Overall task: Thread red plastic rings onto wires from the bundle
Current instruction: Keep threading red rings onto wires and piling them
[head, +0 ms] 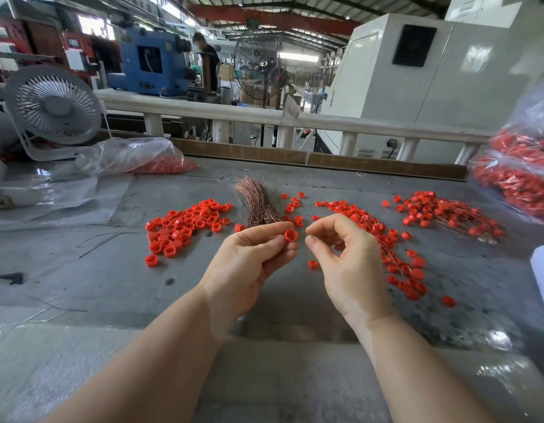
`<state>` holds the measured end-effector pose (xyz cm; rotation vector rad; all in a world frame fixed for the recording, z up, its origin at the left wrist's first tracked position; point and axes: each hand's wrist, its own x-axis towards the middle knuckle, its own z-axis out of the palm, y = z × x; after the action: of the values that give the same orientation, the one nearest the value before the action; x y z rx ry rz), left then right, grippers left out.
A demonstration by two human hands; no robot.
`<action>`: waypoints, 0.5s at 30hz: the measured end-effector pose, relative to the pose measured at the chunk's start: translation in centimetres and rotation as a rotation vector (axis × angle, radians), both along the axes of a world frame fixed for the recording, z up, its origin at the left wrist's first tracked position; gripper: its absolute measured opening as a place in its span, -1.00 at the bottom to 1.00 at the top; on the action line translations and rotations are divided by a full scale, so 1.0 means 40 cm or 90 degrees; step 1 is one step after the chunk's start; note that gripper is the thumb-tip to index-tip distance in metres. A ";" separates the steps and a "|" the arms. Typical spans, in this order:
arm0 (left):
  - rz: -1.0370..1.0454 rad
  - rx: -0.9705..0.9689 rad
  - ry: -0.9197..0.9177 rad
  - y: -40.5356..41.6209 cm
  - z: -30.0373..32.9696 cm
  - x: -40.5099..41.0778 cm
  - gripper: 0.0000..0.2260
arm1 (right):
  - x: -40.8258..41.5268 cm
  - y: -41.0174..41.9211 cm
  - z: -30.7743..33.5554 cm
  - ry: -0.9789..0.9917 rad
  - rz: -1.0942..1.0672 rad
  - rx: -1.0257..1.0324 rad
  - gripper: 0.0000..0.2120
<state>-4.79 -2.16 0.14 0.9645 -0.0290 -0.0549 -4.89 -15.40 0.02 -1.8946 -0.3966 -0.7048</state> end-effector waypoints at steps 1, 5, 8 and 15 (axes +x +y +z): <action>0.000 -0.004 0.002 0.000 0.000 0.000 -0.72 | -0.001 0.000 0.001 -0.001 -0.001 0.004 -0.80; -0.005 -0.002 0.009 0.002 0.001 0.000 -0.77 | -0.004 0.002 0.003 0.025 0.019 0.019 -0.78; -0.010 0.009 0.011 0.002 0.002 -0.001 -0.78 | -0.003 0.002 0.002 0.038 0.030 0.015 -0.75; -0.024 0.007 0.018 0.000 0.007 -0.006 -0.78 | 0.001 0.003 -0.001 0.035 0.031 0.002 -0.78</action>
<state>-5.02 -2.14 0.43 0.9737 -0.0209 -0.1029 -4.86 -15.29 -0.01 -1.8904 -0.4045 -0.6193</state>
